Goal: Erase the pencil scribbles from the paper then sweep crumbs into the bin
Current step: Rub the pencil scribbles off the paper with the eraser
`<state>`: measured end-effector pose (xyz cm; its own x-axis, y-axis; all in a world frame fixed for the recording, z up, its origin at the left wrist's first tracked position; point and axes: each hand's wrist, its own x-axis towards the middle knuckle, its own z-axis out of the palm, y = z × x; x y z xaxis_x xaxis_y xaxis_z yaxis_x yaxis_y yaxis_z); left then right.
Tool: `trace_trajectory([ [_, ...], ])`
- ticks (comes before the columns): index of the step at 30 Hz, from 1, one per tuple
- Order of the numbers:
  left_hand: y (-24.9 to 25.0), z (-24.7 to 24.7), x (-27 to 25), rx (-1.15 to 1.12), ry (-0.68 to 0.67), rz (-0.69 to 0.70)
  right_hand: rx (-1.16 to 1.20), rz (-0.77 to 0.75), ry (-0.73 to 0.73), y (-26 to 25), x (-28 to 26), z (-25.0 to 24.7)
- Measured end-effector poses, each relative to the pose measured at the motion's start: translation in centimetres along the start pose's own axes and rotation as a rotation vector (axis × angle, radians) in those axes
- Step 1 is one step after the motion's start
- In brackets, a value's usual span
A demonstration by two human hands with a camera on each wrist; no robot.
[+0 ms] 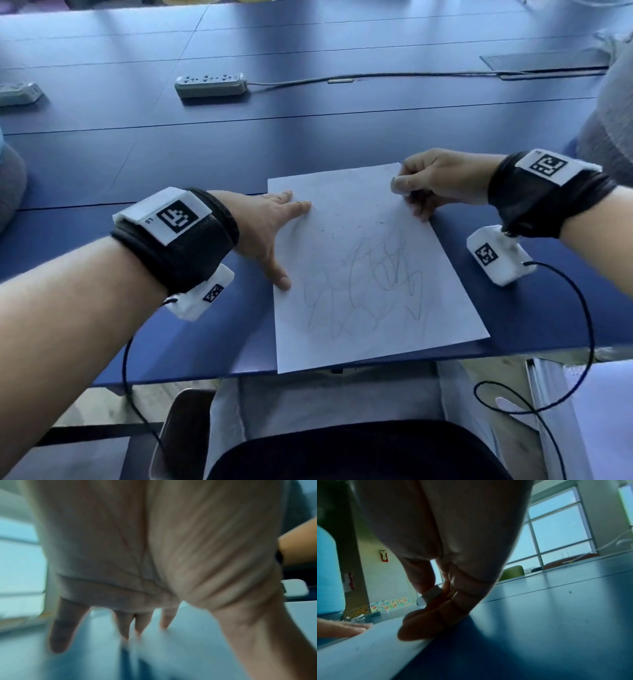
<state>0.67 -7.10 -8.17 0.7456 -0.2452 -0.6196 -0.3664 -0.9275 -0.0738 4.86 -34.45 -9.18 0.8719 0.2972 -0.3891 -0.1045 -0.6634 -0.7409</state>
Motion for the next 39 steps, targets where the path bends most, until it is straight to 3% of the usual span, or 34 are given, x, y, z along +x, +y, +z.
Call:
trace_trajectory([
  [2, 2.0, -1.1, 0.1, 0.143, 0.118, 0.008, 0.028, 0.026, -0.018, 0.1, 0.4, -0.1],
  [4, 5.1, -1.4, 0.7, 0.155, 0.265, 0.132, 0.037, 0.041, -0.02, -0.1, 0.6, 0.0],
  [7, 10.0, -0.8, 1.5, 0.092, 0.277, 0.349, 0.064, 0.053, -0.014, -0.1, 0.9, 0.0],
  [9, 11.6, 0.1, 1.6, 0.105, 0.236, 0.377, 0.087, 0.053, -0.003, 0.1, 1.0, 0.0],
  [12, 11.0, 1.2, 1.1, 0.088, 0.135, 0.138, 0.095, 0.057, -0.009, 0.2, 1.1, 0.1],
  [14, 10.3, 0.5, 0.2, 0.193, 0.052, -0.066, 0.089, 0.064, -0.021, 0.3, 1.1, 0.1],
  [15, 10.1, -0.2, -0.3, 0.263, 0.034, -0.103, 0.085, 0.065, -0.026, 0.2, 1.1, 0.0],
  [19, 11.0, -1.8, 0.5, 0.213, 0.213, 0.027, 0.07, 0.07, -0.025, -0.1, 1.1, 0.0],
  [22, 11.8, -1.1, 1.9, 0.085, 0.199, 0.151, 0.082, 0.075, -0.017, -0.2, 1.0, 0.1],
  [27, 10.2, -0.3, -0.3, 0.163, 0.015, -0.104, 0.061, 0.078, -0.022, -0.2, 1.0, 0.1],
  [30, 9.3, -0.2, -1.9, 0.266, 0.077, -0.113, 0.063, 0.075, -0.026, -0.3, 0.9, 0.1],
  [33, 9.3, 2.0, -2.5, 0.193, 0.159, 0.064, 0.057, 0.077, -0.011, -0.2, 0.9, 0.2],
  [35, 9.0, 3.6, -3.4, 0.165, 0.109, 0.141, 0.058, 0.077, -0.011, -0.2, 0.9, 0.2],
  [39, 6.6, 4.3, -4.6, 0.227, 0.006, -0.147, 0.053, 0.079, -0.024, -0.2, 0.8, 0.1],
])
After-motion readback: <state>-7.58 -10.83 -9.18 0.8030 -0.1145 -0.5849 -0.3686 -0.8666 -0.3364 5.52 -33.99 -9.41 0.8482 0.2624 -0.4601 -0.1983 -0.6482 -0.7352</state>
